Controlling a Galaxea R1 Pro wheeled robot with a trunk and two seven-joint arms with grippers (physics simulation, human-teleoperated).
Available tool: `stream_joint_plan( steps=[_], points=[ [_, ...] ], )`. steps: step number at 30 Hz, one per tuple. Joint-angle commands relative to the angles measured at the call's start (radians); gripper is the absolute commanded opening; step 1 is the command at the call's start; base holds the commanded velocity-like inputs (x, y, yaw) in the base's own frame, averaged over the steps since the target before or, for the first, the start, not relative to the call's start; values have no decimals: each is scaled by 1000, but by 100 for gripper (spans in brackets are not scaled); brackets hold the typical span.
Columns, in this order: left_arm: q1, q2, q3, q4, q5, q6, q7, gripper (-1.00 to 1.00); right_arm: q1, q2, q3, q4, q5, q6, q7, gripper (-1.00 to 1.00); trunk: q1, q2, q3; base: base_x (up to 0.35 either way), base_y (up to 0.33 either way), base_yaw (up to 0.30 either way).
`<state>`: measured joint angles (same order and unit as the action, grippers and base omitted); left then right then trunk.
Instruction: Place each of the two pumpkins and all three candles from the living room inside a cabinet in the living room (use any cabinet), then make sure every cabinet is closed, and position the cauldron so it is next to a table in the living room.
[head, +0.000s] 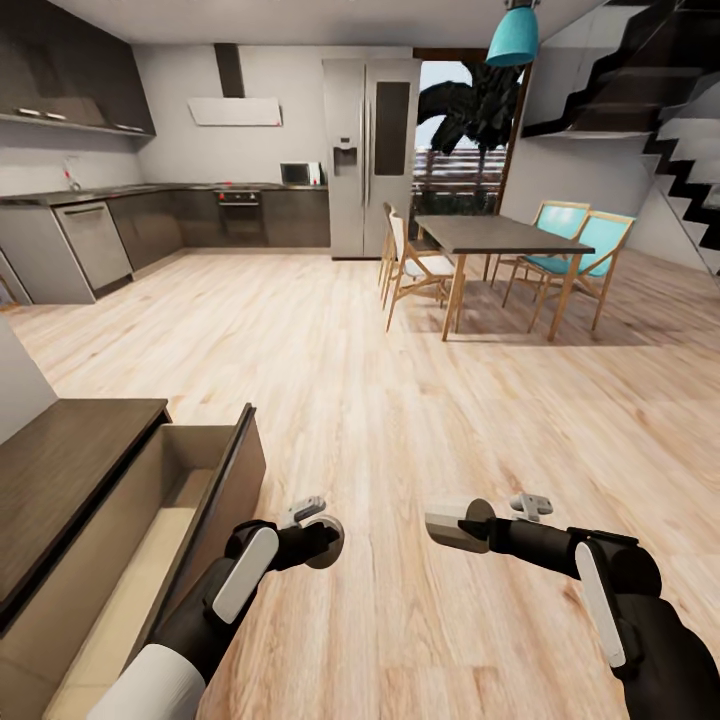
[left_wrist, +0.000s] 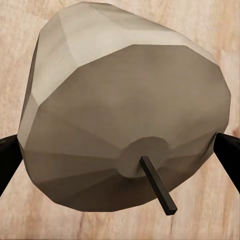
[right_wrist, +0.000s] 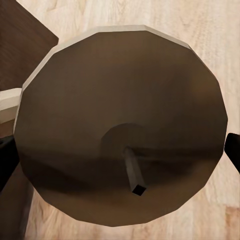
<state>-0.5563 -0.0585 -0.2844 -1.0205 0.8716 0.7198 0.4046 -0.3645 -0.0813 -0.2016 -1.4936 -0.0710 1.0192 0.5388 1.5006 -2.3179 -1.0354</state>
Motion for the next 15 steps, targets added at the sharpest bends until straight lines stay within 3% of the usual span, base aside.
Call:
stream_joint_plan(
  steps=[1, 15],
  points=[
    [0, 0, -1, -1, 10, 1, 9, -100, -1, 0, -1, 0, -7, 7, -2, -100, -4, 7, 1, 0, 0, 0],
    [0, 0, -2, -1, 10, 1, 9, -100, -1, 0, -1, 0, -7, 6, -2, -100, -58, 105, 22, 0, 0, 0]
  ],
)
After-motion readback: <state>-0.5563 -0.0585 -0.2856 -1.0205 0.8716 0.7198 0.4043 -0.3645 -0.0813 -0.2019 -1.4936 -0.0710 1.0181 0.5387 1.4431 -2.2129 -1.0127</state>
